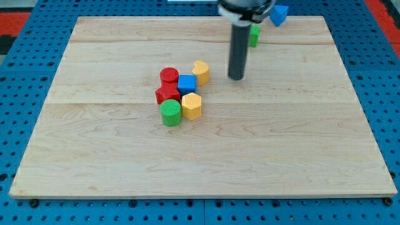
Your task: Point at the green star
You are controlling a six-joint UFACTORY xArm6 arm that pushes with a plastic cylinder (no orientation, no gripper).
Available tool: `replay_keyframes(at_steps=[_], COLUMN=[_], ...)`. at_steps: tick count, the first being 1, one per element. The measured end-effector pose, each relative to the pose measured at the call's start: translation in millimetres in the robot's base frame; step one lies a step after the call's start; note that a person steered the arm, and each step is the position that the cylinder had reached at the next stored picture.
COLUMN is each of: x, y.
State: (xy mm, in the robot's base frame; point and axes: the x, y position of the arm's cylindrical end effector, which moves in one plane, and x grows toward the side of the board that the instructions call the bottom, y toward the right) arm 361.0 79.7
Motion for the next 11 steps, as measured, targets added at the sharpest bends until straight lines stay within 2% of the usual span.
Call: replay_keyframes(at_steps=[2, 4, 5, 6, 7, 8, 9, 10, 11], x=[-3, 2, -7, 13, -42, -99, -109, -112, -111], y=[-85, -79, -48, 71, 134, 135, 108, 38, -4])
